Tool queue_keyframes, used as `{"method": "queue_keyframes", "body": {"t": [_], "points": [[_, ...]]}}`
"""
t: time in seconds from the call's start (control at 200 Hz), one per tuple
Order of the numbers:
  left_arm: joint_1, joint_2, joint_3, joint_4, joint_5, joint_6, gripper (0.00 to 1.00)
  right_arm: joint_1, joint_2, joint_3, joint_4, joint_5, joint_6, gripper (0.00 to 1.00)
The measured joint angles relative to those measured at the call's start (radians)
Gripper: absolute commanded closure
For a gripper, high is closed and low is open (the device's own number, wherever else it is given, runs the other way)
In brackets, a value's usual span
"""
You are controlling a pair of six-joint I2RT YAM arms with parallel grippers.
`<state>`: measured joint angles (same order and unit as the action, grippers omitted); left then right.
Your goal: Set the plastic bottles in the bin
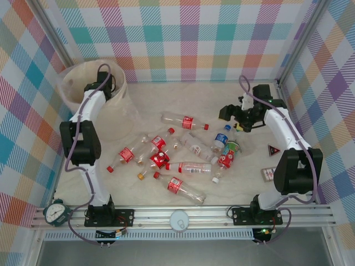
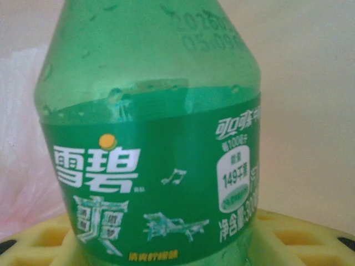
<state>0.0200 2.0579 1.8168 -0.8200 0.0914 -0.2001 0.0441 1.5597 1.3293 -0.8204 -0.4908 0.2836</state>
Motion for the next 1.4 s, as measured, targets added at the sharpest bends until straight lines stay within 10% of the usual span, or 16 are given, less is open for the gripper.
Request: {"method": "queue_keyframes", "body": {"t": [0.08, 0.2, 0.54, 1.4], "points": [[-0.021, 0.052, 0.047, -0.012, -0.017, 0.003, 0.94, -0.011, -0.026, -0.013, -0.003, 0.017, 0.001, 0.03], [-0.032, 0.061, 0.060, -0.043, -0.033, 0.006, 0.54, -0.015, -0.037, -0.026, -0.012, 0.037, 0.007, 0.03], [-0.032, 0.016, 0.061, -0.089, -0.063, 0.041, 0.19, -0.064, -0.045, -0.028, -0.041, 0.108, 0.007, 0.00], [-0.032, -0.394, 0.126, -0.225, -0.126, 0.087, 0.00, -0.179, -0.016, -0.141, -0.102, 0.378, -0.038, 0.13]]}}
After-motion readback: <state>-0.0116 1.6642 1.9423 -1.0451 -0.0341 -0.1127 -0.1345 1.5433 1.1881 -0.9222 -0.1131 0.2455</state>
